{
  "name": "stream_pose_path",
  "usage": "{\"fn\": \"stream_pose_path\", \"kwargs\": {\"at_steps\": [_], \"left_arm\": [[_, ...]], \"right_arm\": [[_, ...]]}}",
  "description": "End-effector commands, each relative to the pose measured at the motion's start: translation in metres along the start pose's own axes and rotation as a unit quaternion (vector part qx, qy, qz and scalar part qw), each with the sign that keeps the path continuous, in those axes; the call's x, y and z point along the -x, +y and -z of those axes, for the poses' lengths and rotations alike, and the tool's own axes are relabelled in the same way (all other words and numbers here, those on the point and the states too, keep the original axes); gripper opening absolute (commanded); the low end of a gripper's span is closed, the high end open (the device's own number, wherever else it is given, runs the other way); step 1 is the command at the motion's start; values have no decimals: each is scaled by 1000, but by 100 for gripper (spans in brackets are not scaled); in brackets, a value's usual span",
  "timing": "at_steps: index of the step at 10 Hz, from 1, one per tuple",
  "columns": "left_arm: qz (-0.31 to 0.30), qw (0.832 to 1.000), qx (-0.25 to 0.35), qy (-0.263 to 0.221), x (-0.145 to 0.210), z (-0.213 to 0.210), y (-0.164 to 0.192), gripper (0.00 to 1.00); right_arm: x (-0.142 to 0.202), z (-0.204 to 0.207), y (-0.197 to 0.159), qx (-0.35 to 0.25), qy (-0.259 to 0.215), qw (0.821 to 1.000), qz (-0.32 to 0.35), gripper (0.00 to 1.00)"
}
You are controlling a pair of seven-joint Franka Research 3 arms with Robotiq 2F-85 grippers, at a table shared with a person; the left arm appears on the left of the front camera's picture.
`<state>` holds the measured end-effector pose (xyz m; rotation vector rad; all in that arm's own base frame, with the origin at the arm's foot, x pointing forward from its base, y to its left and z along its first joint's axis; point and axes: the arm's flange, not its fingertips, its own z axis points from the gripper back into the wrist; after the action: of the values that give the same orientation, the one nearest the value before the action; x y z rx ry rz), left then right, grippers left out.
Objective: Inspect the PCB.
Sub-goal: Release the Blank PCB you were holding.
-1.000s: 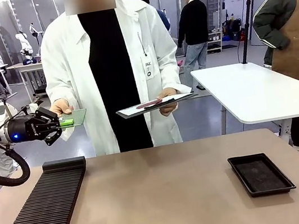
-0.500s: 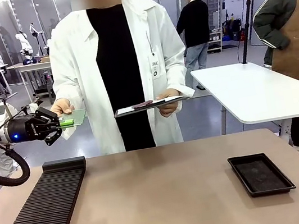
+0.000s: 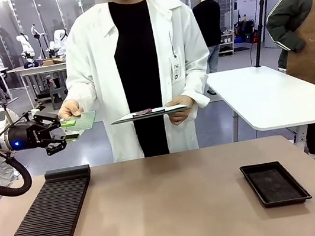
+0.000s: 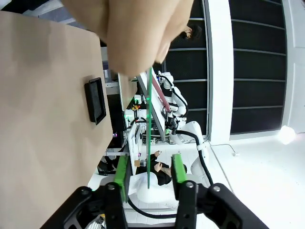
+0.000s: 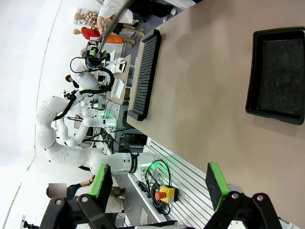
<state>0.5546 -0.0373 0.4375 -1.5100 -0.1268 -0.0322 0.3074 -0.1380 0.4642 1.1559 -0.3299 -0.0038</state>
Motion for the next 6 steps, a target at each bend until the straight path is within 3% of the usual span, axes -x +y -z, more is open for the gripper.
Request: {"fn": "stream_pose_path", "kwargs": {"at_steps": [1,3,4,5,6], "left_arm": [[-4,1000,-3,7,1,1,-2,100],[-3,1000,-3,8,1,1,-2,100],[-4,1000,-3,8,1,1,-1,89],[-5,1000,-4,8,1,1,-1,98],[-2,1000,-4,6,1,0,-2,100]], "right_arm": [[0,-3,0,-3,2,1000,-9,100],[0,-3,0,-3,2,1000,-9,100],[0,-3,0,-3,2,1000,-9,100],[0,-3,0,-3,2,1000,-9,100],[0,-3,0,-3,2,1000,-9,100]]}}
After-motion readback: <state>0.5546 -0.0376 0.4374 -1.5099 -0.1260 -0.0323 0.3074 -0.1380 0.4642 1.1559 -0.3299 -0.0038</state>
